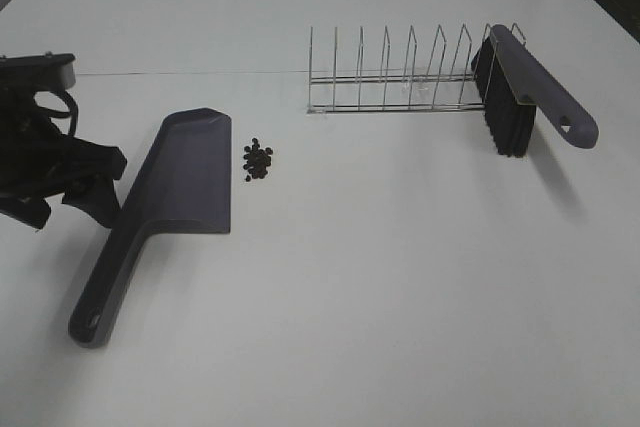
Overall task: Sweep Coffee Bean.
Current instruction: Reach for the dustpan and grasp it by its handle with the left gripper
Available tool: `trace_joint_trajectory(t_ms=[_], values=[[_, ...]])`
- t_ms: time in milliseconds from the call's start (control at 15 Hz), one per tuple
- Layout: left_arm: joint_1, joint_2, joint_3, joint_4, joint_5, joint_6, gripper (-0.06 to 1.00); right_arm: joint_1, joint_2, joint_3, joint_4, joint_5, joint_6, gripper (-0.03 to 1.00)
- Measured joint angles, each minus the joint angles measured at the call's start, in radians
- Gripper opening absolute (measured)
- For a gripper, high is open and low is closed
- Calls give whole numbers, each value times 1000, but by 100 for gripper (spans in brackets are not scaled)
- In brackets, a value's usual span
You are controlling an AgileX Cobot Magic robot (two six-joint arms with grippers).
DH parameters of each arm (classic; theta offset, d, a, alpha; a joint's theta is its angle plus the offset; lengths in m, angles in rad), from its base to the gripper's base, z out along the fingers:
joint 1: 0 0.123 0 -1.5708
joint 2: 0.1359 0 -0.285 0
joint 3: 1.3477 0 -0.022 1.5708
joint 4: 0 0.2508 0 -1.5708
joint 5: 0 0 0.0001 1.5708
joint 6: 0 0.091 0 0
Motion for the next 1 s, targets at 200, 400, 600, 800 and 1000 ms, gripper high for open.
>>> trace_joint_trajectory(t_ms=[200,400,600,800,1000], values=[[-59,66,0,49,-7,-90,67,0,0,0,0,0,0,56],[-86,120,-2,56,-32,-105,67,0,0,0,0,0,0,56],[-91,164,-2,59,-56,-108,67,0,0,0,0,0,0,56],[-91,223,-5,61,-93,-111,67,0,0,0,0,0,0,56],[-91,231,-12,69,-90,-111,62,0,0,0,0,0,0,56]])
